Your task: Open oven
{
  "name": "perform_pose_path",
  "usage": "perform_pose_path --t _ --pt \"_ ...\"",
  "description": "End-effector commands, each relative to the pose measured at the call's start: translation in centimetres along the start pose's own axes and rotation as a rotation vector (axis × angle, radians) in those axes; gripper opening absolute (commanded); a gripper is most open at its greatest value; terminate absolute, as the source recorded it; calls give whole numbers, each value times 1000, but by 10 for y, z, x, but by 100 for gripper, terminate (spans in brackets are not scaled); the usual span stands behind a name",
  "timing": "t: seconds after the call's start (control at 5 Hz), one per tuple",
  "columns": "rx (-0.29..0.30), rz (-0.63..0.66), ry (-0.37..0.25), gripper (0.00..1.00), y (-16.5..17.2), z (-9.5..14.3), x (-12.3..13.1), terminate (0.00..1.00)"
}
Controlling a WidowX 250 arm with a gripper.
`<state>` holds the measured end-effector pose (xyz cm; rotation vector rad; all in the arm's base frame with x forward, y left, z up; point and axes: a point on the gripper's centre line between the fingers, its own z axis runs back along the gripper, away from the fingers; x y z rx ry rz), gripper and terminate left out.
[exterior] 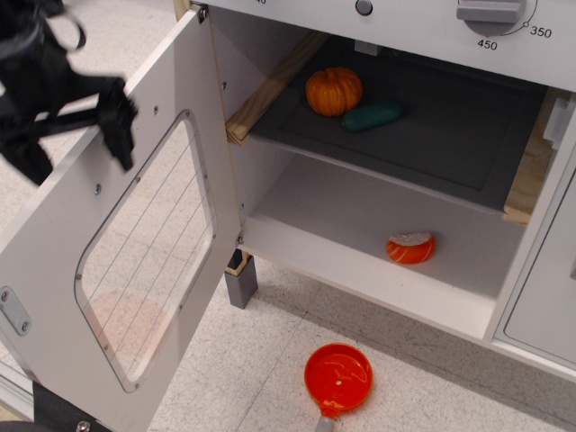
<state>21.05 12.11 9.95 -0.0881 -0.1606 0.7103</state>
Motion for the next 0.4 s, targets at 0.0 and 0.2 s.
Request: perform_pose_path --t 0.0,0.2 --pt "27 65 -80 100 -45 27 12 0" --pt "35 92 -104 100 -56 6 0 100"
